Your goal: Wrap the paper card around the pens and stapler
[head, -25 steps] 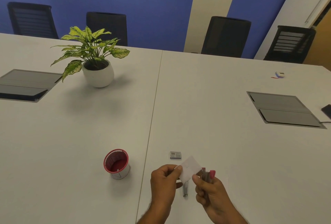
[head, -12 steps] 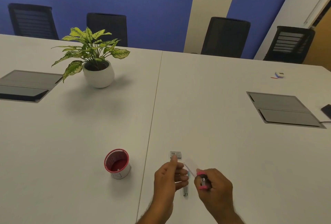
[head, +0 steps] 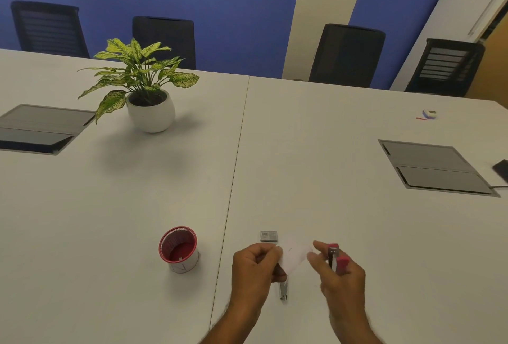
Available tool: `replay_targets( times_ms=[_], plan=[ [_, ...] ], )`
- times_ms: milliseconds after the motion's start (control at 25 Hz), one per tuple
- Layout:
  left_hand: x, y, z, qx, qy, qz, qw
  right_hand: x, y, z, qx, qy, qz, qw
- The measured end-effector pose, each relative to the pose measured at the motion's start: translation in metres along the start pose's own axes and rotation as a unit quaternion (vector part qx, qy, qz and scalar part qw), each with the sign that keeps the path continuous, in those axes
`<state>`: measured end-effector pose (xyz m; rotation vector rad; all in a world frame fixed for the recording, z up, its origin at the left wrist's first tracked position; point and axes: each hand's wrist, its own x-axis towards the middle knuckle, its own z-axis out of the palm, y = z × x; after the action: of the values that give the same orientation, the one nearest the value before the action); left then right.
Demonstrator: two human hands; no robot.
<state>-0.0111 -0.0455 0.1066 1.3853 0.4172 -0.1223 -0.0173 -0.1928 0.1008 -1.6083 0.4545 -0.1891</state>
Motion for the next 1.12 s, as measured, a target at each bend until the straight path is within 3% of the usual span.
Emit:
replay_targets(
  times_ms=[80,160,800,1120],
  plan=[
    [-0.001,0.004,0.000,0.012,-0.019,0.020,1.000,0.001,-0.009,0.001,0.102,-0.043,0.130,0.985],
    [-0.003,0.008,0.000,0.030,-0.038,0.044,0.998,-0.002,-0.020,0.001,0.130,-0.065,0.156,0.977],
    [-0.015,0.028,0.007,0.069,-0.033,0.125,0.989,-0.019,-0.051,0.012,0.160,-0.068,0.066,0.983],
    [-0.019,0.032,0.004,0.050,-0.043,0.116,0.991,-0.019,-0.049,0.014,0.161,-0.047,0.085,0.982]
  ],
)
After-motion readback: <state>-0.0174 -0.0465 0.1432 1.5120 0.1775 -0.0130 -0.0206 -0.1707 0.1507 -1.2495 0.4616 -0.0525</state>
